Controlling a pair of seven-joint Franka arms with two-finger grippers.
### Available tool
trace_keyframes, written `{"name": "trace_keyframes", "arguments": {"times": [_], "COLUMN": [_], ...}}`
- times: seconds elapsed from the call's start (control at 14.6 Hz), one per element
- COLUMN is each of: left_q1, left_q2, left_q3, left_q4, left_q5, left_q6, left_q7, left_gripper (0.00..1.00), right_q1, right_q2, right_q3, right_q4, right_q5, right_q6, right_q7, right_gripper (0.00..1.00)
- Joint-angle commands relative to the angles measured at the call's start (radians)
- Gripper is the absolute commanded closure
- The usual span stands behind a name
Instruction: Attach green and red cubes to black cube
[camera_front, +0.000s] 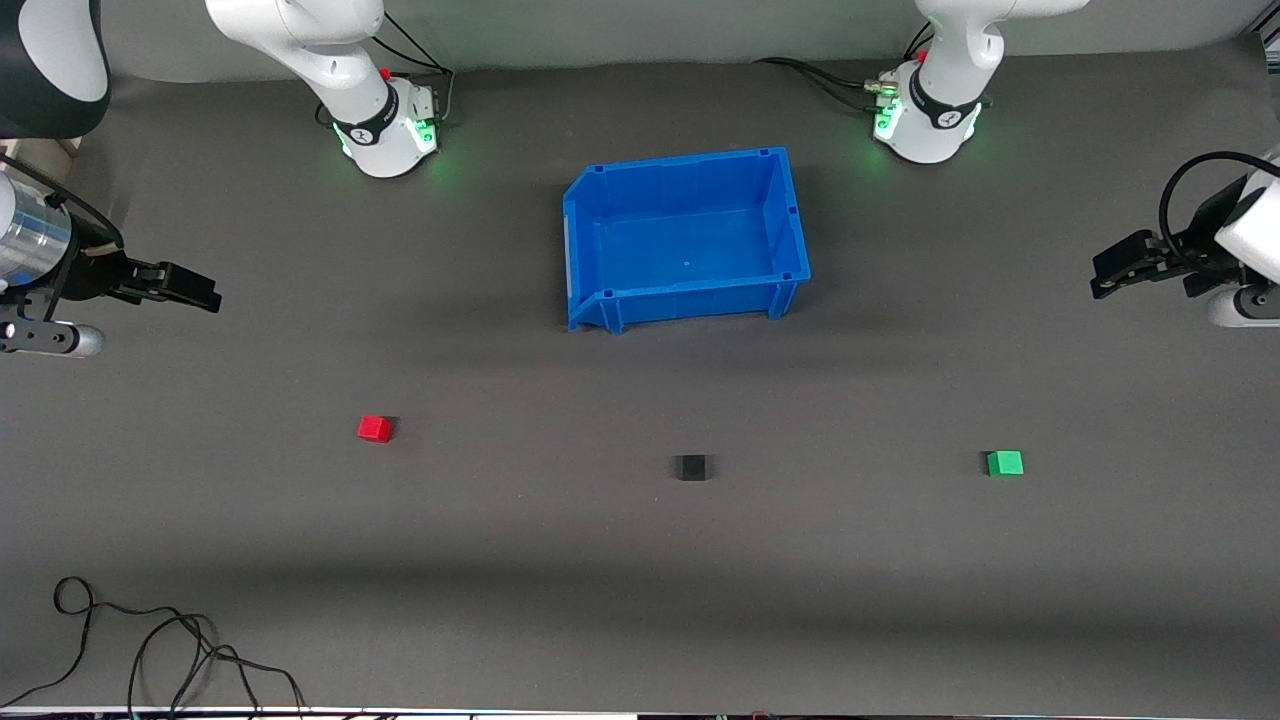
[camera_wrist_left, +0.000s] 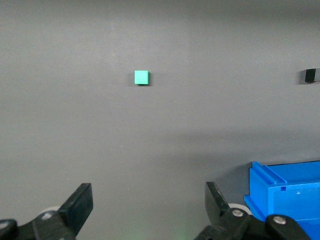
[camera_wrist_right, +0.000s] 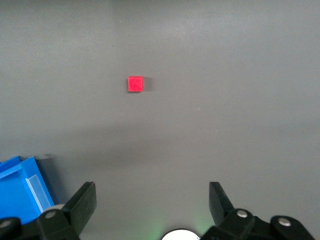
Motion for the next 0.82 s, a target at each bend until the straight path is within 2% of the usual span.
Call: {"name": "trace_keyframes", "arguments": {"times": [0.0,0.41,0.62,0.76], "left_q1": [-0.004,0.002,0.000,0.013], "left_q2": [-0.015,-0.012,-0.003,0.002], "left_q3": [0.002,0.004,0.006,0.009], "left_q4": [0.000,0.002,0.002,-0.001], "left_q5": [0.000,-0.009,-0.012,-0.014], "left_q6": [-0.013,-0.013,-0.013,-0.012], "left_q7": [-0.010,-0.020,-0.265,-0.322], "left_gripper": [0.00,0.00,0.00,0.00], "right_q1": [0.001,0.000,0.000,-0.005], "right_q2": [0.003,0.010,0.032,0.043], "right_q3": [0.000,0.001,0.001,0.001], "right_q4": [0.012,0.022,0.036,0.058], "right_q5": [-0.012,-0.010,-0.010,-0.001], "right_q6": [0.002,0.007,0.026,0.026], "right_q7": [-0.009,-0.011,-0.021,-0.021], "right_gripper": [0.00,0.00,0.00,0.00]}}
